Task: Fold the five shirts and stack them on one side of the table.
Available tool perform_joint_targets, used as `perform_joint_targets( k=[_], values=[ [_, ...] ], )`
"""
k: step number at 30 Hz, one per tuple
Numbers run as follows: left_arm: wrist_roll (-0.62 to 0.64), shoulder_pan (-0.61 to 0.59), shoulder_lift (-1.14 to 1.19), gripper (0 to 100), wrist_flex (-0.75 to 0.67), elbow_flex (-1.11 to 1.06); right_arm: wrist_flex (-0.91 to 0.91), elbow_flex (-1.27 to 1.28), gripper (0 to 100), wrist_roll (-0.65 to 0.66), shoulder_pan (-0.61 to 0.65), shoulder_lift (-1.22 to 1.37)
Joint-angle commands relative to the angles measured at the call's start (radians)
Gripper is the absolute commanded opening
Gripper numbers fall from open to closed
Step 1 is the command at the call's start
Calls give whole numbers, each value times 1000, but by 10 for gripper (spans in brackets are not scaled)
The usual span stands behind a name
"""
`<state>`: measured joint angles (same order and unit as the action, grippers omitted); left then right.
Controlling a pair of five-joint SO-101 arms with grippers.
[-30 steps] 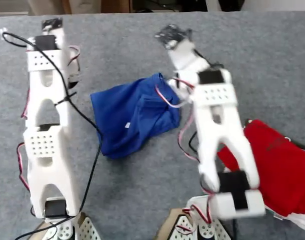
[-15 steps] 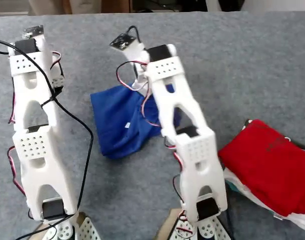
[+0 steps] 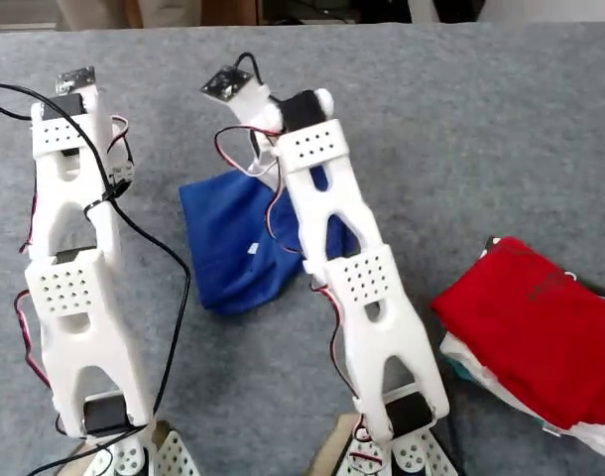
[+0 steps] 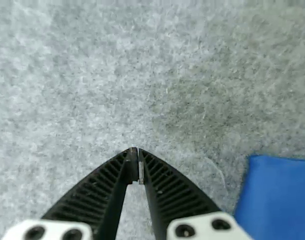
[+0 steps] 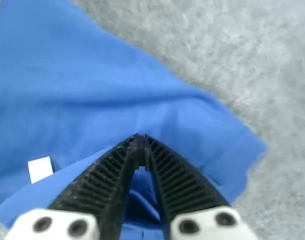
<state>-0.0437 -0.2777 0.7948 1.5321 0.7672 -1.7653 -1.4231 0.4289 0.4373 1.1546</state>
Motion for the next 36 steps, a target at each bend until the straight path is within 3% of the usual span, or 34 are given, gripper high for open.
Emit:
perform_joint_targets(
  k=[1, 14, 26, 36],
  values=[
    [-5, -2, -24, 18, -14, 3, 6, -27, 5, -9, 8, 21],
    [-6, -6, -24, 18, -17, 5, -23, 28, 5, -8, -22, -65],
    [-37, -6, -24, 18, -17, 5, -20, 561, 5, 25, -137, -340],
    [-38, -6, -22, 18, -17, 5, 5, 1110, 5, 98, -197, -719]
  ],
)
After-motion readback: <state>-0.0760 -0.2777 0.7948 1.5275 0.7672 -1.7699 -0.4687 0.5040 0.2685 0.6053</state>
